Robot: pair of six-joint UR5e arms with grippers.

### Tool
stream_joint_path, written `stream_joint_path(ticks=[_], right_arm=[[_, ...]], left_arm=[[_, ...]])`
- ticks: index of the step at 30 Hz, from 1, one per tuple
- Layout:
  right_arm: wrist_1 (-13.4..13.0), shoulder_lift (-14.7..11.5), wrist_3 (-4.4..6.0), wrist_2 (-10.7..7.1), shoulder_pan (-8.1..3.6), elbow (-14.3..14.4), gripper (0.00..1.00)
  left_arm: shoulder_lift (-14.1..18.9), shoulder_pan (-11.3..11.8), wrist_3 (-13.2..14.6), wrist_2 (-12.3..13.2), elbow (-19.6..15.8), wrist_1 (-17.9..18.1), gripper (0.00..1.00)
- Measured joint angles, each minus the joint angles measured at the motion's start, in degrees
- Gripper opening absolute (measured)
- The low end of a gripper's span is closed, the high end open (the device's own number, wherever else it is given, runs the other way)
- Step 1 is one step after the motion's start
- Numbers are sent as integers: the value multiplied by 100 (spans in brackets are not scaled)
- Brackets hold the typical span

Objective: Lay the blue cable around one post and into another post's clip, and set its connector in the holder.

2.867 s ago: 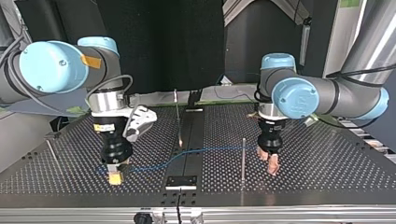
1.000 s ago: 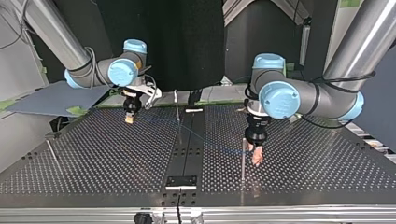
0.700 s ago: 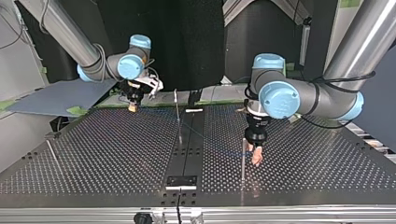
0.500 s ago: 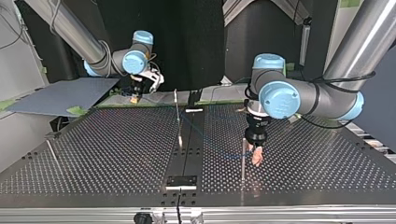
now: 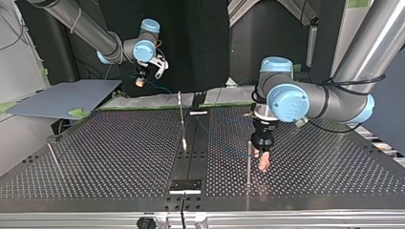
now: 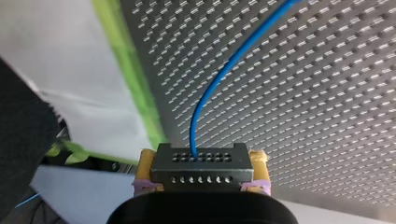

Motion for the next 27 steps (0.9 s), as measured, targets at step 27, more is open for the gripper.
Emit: stream_joint_path(ticks=[27], right_arm=[[-1272,1273,-610,-456,-324,892,2]], left_arm=[[5,376,-115,-8,1,69,100]])
